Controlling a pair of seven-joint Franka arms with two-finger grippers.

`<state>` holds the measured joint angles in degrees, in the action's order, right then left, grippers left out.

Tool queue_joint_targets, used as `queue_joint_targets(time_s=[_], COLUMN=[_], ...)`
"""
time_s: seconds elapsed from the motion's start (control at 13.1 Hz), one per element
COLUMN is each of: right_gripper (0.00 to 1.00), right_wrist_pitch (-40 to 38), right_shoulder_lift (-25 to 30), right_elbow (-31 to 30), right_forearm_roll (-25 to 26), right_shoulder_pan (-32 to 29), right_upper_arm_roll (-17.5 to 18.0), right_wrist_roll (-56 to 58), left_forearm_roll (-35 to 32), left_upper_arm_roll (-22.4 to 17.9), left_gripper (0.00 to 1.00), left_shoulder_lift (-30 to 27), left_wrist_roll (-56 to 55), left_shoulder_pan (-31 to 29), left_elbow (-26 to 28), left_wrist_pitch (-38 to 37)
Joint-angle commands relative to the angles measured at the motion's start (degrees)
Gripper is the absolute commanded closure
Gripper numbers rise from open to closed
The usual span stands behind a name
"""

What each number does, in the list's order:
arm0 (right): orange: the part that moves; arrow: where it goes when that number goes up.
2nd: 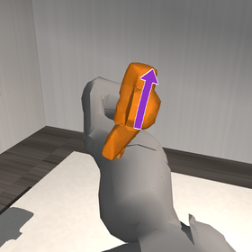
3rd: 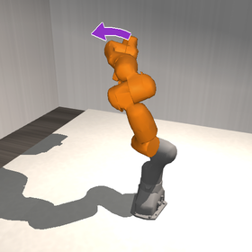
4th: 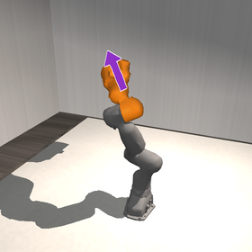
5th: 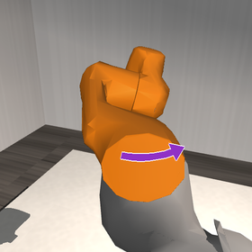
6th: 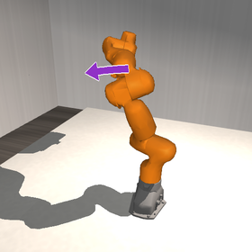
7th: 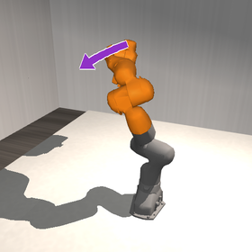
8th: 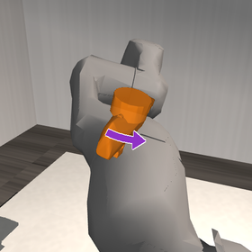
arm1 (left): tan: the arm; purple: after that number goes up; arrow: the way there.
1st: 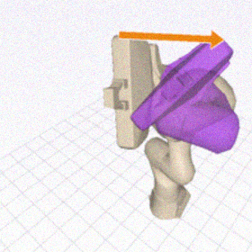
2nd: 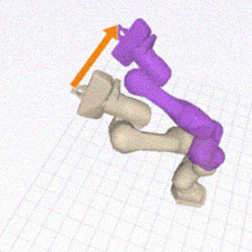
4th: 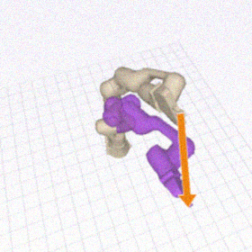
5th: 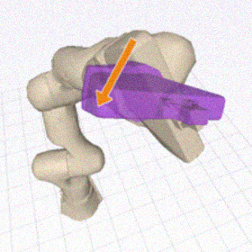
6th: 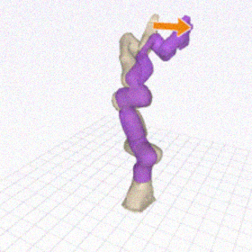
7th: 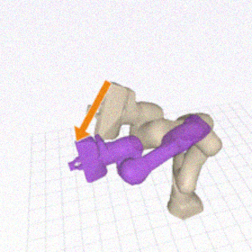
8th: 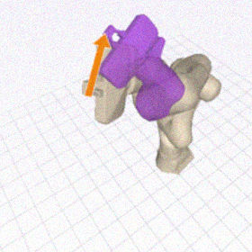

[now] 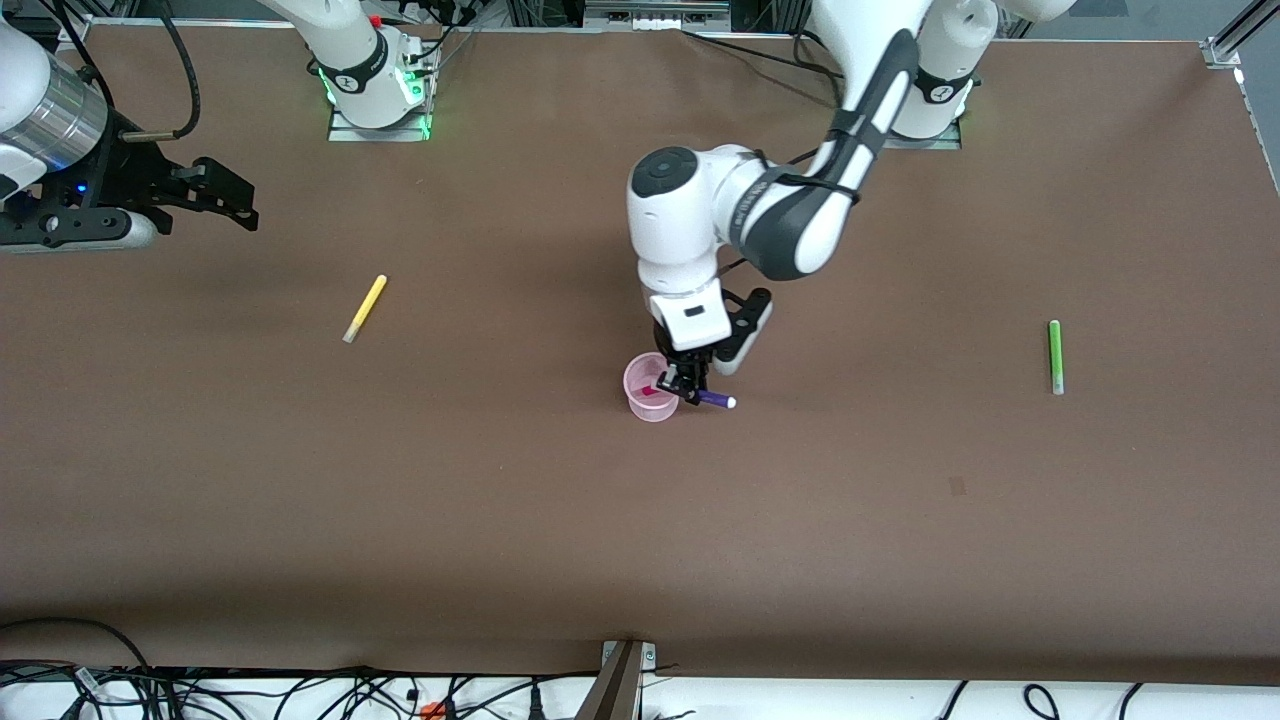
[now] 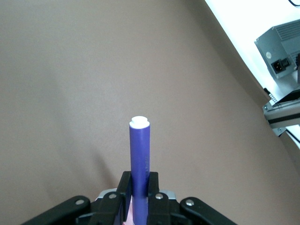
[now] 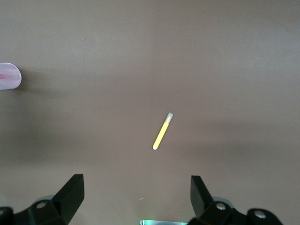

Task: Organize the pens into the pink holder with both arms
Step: 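Lower the blue marker into the pink cup with the left gripper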

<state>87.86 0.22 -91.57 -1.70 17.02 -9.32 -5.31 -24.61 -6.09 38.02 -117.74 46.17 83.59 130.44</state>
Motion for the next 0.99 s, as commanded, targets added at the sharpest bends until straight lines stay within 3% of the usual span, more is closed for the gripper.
queue_joint_targets(time_s=[0.0, 0.53, 0.92], right_gripper=[0.0, 0.0, 0.0], right_wrist_pitch=[-0.14, -0.05, -0.14], right_shoulder_lift=[-0.22, -2.07, -2.07], right_elbow=[1.22, 4.64, 4.65], right_forearm_roll=[1.34, 0.56, 0.47], right_shoulder_pan=[0.38, -0.06, 0.03], right_upper_arm_roll=[0.18, -0.88, -0.79], right_wrist_roll=[0.74, -3.29, -3.31], left_forearm_roll=[-5.0, -13.0, -13.45], left_upper_arm_roll=[-1.21, -1.21, -1.21], left_gripper=[1.0, 1.0, 1.0], left_shoulder_lift=[2.23, 4.35, 5.22], left_wrist_roll=[-1.62, -5.12, -5.22], left_shoulder_pan=[2.08, 4.54, 5.33], left_elbow=[-2.46, -2.47, -2.55], left_wrist_pitch=[-0.63, -0.89, -1.15])
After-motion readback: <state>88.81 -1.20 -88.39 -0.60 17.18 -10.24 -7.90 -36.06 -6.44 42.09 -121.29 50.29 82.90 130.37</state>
